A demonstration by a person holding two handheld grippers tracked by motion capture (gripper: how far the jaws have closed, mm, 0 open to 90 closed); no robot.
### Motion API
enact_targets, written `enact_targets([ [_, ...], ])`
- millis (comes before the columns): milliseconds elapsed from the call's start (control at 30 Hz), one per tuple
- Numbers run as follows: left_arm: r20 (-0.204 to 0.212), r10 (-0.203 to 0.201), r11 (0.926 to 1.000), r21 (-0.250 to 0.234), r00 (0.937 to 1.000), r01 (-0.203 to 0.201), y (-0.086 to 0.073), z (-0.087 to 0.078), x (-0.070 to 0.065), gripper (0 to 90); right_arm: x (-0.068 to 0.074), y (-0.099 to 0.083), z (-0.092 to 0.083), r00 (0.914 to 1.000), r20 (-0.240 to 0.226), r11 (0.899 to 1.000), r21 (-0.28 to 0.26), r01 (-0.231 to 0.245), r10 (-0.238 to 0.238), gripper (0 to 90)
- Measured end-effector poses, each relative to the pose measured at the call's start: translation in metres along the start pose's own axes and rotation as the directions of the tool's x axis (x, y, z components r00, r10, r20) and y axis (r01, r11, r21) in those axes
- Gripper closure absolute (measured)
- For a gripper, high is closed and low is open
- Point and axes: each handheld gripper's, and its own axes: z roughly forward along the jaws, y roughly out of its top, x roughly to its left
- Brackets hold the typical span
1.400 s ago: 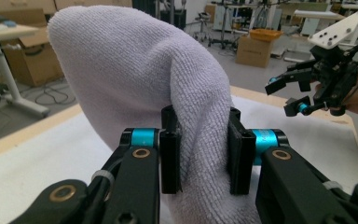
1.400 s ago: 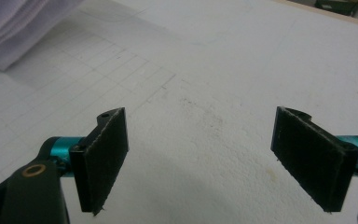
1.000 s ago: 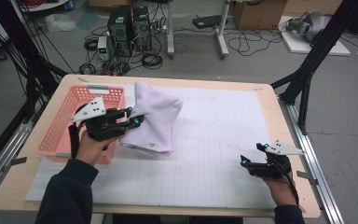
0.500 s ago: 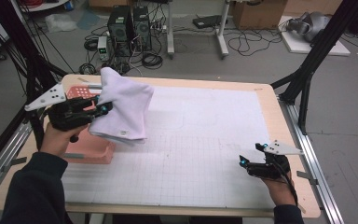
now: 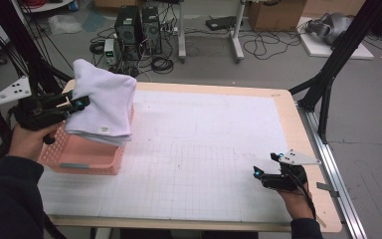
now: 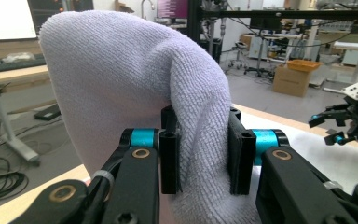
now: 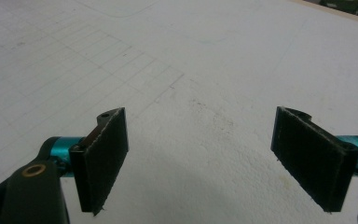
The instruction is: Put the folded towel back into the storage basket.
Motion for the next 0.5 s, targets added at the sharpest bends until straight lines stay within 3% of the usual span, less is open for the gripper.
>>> enact_targets([
  [167,-0.032,-0.015,0.9998,0.013,0.9994,0.015,-0.004,-0.012,0.013,71.0,0.002,0.0,0.001,1.0,0.001,1.0,0.005,0.007,-0.007,17.4],
  [500,-0.052,-0.035,0.9982,0.046,0.998,0.038,-0.02,-0.025,0.03,70.9,0.005,-0.001,0.005,0.9999,0.005,1.0,0.024,0.01,-0.01,17.4],
])
